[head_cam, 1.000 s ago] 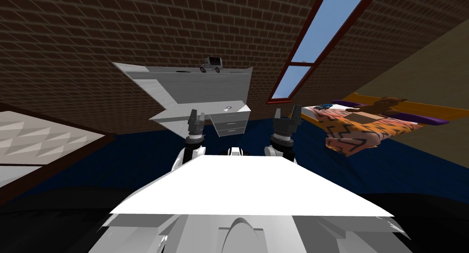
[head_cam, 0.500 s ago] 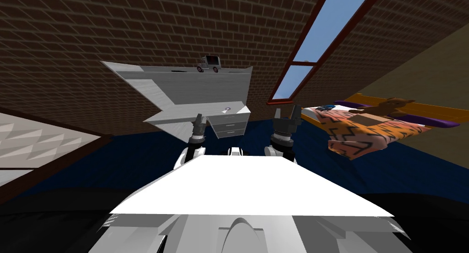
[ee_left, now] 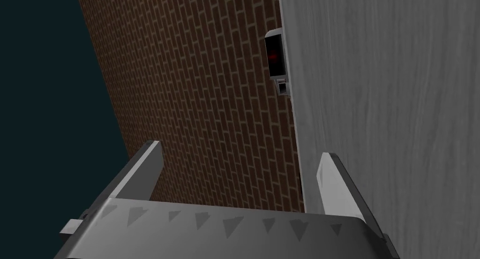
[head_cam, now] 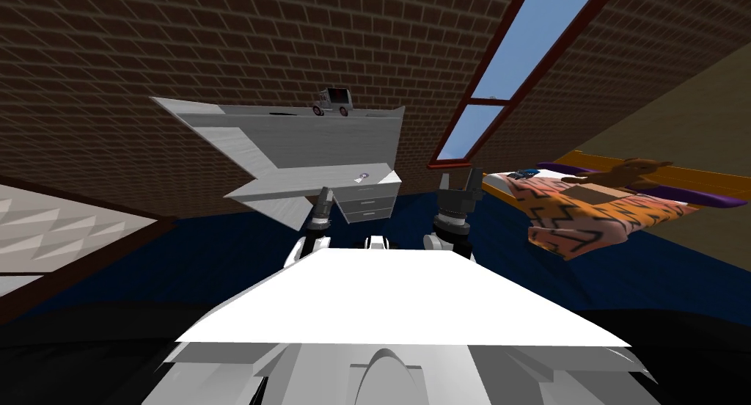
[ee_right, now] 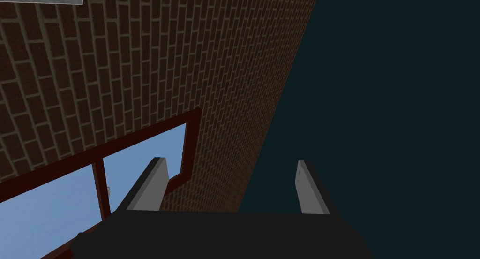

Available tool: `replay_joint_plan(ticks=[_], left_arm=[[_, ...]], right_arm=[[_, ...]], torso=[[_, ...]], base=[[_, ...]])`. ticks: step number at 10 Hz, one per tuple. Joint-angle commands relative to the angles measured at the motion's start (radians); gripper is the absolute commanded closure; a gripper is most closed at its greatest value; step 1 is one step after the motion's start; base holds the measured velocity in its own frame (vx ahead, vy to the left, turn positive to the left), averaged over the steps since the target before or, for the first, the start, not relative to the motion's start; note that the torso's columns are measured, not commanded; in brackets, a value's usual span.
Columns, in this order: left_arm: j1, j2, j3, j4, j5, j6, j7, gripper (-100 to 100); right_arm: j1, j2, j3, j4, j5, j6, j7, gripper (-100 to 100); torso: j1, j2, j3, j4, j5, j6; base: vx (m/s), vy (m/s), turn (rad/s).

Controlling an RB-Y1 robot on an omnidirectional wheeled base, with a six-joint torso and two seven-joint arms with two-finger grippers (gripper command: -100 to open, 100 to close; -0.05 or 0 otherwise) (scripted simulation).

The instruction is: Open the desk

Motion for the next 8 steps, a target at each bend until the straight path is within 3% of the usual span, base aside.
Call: replay_joint_plan(ticks=[1,8], left_arm=[[-0.009,0.006,0.008,0.070,0.002,-0.012,-0.006,-100],[-0.046,0.011,0.022,0.246,0.002,-0.042,-0.026,-100]], right_arm=[[0.000,0.000,0.000,0.000,0.000,0.000,0.000,0],[0.000,0.000,0.000,0.000,0.000,0.000,0.000,0]], torso=[[0.000,-0.002,-0.001,-0.001,0.000,0.000],[0.000,-0.001,-0.001,0.000,0.000,0.000]], base=[[0.101,-0.039,0.004],[0.078,-0.030,0.005]])
